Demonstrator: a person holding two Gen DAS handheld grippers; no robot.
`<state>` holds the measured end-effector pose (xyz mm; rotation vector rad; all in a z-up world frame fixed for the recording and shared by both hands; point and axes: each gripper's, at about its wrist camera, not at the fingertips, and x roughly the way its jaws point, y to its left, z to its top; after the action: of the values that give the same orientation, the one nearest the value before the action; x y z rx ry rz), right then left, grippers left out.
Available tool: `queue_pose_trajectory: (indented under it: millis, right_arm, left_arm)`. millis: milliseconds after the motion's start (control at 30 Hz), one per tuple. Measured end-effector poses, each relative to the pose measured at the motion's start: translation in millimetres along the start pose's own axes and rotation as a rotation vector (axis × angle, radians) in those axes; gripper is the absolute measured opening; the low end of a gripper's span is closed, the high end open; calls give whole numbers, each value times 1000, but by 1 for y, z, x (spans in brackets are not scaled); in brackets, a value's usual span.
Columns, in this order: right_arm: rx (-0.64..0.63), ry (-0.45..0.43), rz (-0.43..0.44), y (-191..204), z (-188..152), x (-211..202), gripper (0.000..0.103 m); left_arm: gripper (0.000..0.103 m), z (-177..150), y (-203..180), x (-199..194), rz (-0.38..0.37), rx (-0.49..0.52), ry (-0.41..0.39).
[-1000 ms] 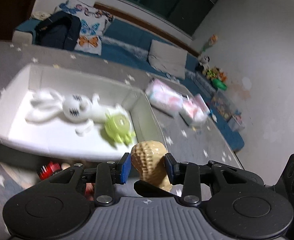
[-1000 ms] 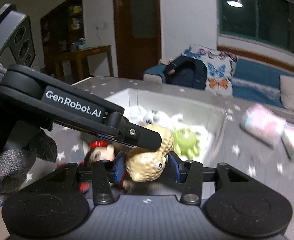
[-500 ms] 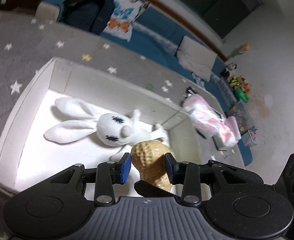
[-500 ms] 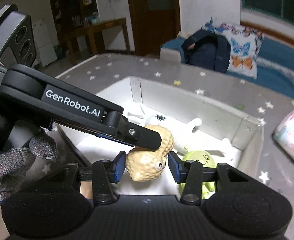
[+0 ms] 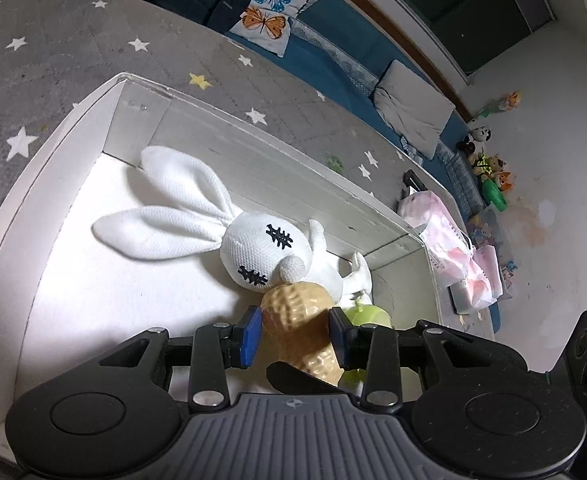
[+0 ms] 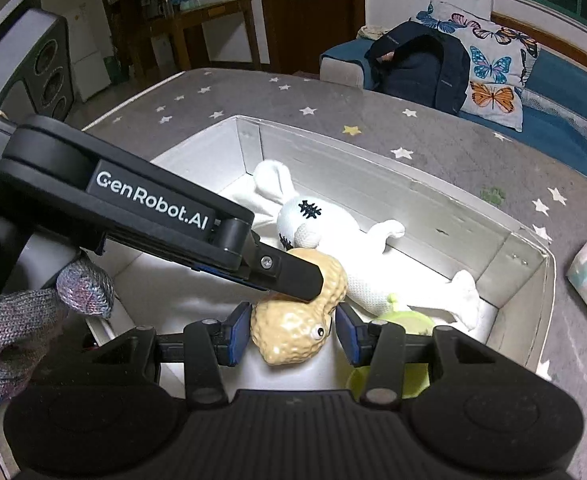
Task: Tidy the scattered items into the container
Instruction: 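Lift the peanut toy with both grippers and carry it over the box, then lower the peanut toy beside the rabbit and open both grippers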
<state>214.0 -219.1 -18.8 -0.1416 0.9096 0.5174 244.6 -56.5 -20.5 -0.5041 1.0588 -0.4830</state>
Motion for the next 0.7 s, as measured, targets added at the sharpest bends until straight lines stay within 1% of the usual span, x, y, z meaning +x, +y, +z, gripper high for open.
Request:
queue_pose_trajectory:
  millis: [200,467,700]
  right_arm:
    - [-18,32,-8,0,3,7,46]
    - [-18,27,-19,2,1,3,46]
    - [-11,12,-29,2,-1,0,47]
  left_arm:
    - [39,-1,3,-1,-9,0,5]
    - [39,-2,-2,-8,9,34,-19]
    - [39,-2,-1,-15,13,28,-26]
